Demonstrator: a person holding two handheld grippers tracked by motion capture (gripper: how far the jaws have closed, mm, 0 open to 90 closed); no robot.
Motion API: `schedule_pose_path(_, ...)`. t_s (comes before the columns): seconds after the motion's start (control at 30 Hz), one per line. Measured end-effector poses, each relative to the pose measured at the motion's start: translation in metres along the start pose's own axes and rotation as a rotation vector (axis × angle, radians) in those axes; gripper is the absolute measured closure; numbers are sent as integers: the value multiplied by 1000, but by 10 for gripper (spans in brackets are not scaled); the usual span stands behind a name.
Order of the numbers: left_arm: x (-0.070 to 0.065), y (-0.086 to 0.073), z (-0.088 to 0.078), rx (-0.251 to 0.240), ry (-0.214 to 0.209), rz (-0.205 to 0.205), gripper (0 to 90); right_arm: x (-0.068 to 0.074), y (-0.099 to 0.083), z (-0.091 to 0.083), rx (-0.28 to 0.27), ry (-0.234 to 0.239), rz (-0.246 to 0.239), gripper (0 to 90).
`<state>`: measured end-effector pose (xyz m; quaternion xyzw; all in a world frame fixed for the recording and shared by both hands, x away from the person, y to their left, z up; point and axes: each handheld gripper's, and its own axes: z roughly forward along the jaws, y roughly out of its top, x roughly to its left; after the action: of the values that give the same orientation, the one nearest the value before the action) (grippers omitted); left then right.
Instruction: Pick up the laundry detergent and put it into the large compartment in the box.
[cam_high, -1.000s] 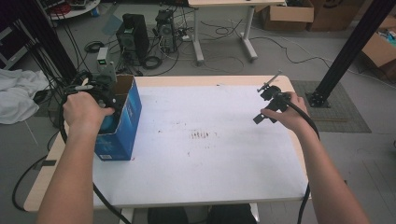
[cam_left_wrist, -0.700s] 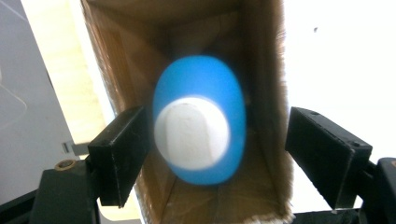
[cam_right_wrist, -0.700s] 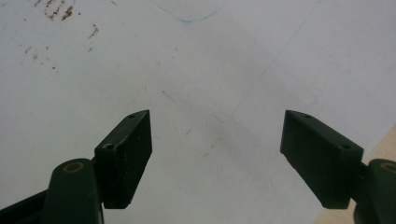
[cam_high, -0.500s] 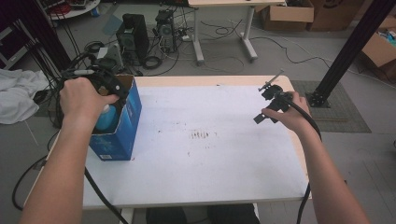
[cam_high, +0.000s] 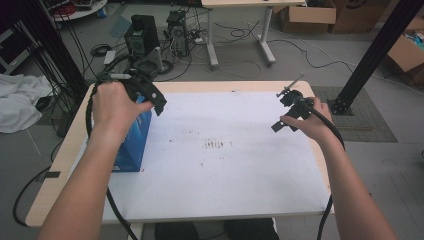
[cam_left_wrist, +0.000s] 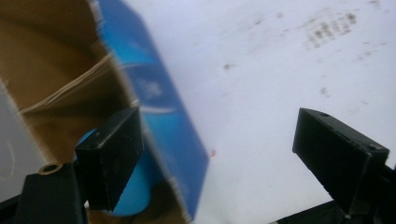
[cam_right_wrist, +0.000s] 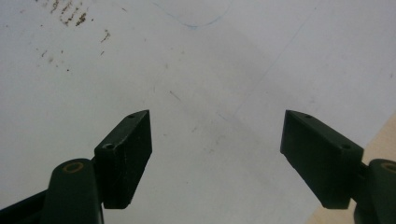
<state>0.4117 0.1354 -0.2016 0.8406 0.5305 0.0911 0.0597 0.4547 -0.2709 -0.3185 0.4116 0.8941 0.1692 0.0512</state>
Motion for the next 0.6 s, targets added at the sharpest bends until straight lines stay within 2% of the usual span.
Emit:
schedule_pose_path(0.13, -21, 8, 7, -8, -13, 55, 167, 1, 2, -1, 0, -2, -1, 247)
schedule_pose_path(0.33, -43, 19, 18, 2, -42, 104, 161, 1, 3, 0, 9, -1, -11, 240)
schedule_pose_path(0.6, -79, 31, 32, 1, -60, 219, 159, 0, 4, 4, 24, 5, -8, 235)
